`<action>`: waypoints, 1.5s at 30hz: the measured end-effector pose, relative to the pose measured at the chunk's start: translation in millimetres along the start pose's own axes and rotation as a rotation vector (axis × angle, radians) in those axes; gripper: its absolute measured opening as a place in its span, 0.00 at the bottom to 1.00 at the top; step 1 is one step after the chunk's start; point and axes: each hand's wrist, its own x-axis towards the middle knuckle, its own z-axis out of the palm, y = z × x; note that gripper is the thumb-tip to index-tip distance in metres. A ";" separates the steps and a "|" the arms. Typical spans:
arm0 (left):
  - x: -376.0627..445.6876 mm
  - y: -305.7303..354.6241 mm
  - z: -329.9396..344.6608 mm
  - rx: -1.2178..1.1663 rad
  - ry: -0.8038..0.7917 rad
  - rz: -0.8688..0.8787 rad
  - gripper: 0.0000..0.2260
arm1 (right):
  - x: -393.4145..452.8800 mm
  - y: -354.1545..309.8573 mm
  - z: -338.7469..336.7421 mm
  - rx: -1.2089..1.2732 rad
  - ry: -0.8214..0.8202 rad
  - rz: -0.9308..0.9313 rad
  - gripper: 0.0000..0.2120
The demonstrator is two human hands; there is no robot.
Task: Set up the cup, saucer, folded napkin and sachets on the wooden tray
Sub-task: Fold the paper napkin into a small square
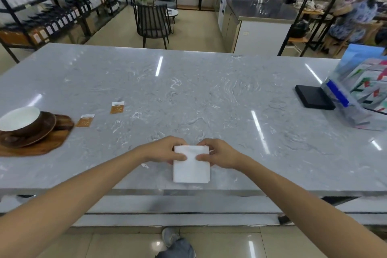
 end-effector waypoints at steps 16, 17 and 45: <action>-9.9 -49.8 30.6 0.468 0.345 0.244 0.17 | -24.2 34.6 50.7 -0.579 0.278 -0.286 0.16; -14.4 -51.9 34.6 0.506 0.354 0.252 0.19 | -27.8 34.2 54.5 -0.610 0.282 -0.313 0.17; -30.6 -51.5 72.2 0.801 0.398 0.380 0.22 | -66.4 68.7 118.1 -0.334 0.544 -0.440 0.17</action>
